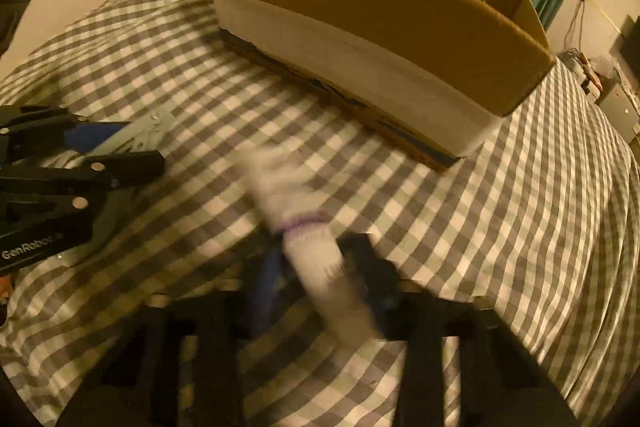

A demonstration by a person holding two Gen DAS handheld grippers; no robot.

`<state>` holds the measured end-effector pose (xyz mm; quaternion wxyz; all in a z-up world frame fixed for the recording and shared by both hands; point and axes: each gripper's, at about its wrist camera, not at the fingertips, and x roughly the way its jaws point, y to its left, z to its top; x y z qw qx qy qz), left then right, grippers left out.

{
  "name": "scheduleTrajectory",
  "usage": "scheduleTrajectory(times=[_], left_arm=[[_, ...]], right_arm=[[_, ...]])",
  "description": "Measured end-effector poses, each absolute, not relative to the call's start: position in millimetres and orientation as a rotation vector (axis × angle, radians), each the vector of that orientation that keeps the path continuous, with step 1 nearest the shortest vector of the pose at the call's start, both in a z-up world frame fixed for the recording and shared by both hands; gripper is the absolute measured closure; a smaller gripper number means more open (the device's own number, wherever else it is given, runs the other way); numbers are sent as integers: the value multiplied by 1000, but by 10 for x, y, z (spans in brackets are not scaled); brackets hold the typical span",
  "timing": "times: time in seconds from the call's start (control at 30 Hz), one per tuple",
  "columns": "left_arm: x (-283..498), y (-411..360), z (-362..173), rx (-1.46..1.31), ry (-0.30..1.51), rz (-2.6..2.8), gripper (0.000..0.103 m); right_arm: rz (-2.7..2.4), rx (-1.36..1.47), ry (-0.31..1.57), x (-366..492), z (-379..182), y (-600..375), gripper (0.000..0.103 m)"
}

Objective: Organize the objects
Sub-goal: 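Grasp the grey plastic clip with the left tool while the right grasps the toothpaste tube, then drop the clip and toothpaste tube into the cardboard box while both tools release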

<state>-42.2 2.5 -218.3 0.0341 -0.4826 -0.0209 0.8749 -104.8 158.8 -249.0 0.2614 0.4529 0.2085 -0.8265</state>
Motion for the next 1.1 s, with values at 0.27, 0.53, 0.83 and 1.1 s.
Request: scheduleTrajectory(times=[0.27, 0.53, 0.83, 1.1], left_arm=[[-232, 56, -2046, -1439, -79, 2689, 75], [-157, 24, -1572, -1358, -155, 2727, 76], [-353, 96, -981, -1166, -102, 2826, 76], [-719, 201, -554, -985, -37, 2862, 76]], right_arm=[[-2269, 1170, 491, -965, -2268, 1654, 82], [-2327, 1059, 373, -841, -1844, 1752, 82], [-2398, 966, 280, -786, -1461, 1868, 82], [-2483, 877, 231, -958, -977, 2002, 82]])
